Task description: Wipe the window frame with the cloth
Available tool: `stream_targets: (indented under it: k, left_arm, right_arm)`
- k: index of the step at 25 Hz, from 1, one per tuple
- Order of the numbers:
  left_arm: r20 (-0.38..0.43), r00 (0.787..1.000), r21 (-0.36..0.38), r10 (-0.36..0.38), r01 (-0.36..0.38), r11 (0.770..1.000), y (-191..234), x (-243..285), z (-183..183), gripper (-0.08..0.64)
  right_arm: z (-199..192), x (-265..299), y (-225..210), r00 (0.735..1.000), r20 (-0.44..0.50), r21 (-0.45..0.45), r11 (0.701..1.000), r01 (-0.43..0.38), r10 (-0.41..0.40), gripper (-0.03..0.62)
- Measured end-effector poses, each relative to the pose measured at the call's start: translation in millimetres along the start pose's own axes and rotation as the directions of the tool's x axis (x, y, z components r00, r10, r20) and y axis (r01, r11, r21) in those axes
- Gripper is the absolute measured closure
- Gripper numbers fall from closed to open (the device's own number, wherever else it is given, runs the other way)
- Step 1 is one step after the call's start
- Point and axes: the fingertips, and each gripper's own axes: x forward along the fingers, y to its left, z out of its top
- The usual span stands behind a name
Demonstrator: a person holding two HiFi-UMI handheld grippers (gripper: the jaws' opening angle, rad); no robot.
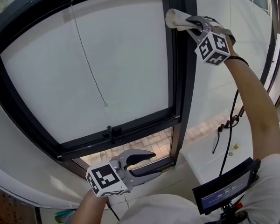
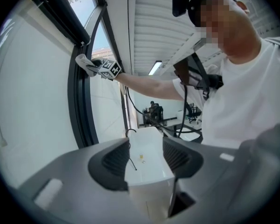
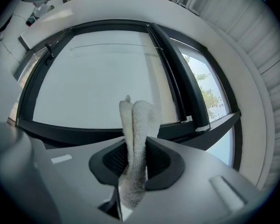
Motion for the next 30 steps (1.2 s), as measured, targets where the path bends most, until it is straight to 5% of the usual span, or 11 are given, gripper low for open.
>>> stream_targets:
  k: [18, 30]
  left_arm:
    - [-0.025, 0.999, -0.053, 0.038, -0.039, 0.998, 2, -8, -8, 0.318]
    - [-0.038, 0.996, -0.104, 0.075, -0.078, 0.991, 29, -14, -28, 0.318]
  right_arm:
    - [-23, -27, 183, 0.984, 0.010, 0.090, 0.980, -0.177, 0.177, 0.520]
    - [-41, -50, 364, 0.937, -0.006, 0.192, 0.920, -0.342, 0.349, 0.520]
